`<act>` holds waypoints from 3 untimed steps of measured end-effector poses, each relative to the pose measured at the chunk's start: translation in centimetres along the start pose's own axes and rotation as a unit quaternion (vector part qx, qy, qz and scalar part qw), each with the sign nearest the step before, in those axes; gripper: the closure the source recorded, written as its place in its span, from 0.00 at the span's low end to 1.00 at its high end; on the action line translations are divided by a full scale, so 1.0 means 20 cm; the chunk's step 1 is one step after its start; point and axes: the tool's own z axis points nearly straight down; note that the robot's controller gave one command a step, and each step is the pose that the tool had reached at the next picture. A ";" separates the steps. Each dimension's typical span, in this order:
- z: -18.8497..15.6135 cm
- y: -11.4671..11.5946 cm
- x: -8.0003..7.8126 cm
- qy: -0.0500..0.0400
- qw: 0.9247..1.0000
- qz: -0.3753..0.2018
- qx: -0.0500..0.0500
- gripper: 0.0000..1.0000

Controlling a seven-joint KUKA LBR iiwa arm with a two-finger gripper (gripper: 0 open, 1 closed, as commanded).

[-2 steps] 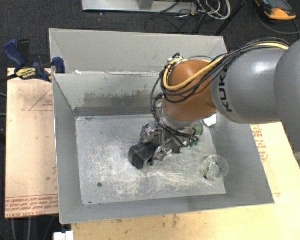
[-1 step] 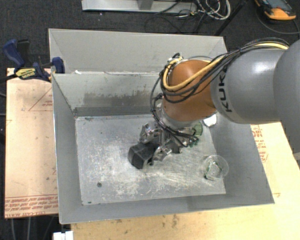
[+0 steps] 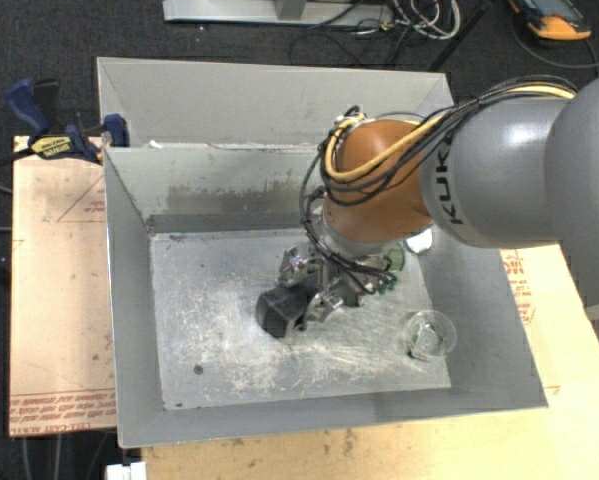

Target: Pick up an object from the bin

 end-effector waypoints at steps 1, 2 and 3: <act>0.00 0.00 0.00 0.000 1.000 0.000 0.000 1.00; 0.00 0.00 0.00 0.000 1.000 0.000 0.000 1.00; 0.00 0.00 0.00 0.000 1.000 0.000 0.000 1.00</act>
Offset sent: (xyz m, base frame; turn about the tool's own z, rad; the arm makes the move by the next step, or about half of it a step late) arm 0.0000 0.0000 0.0000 0.0000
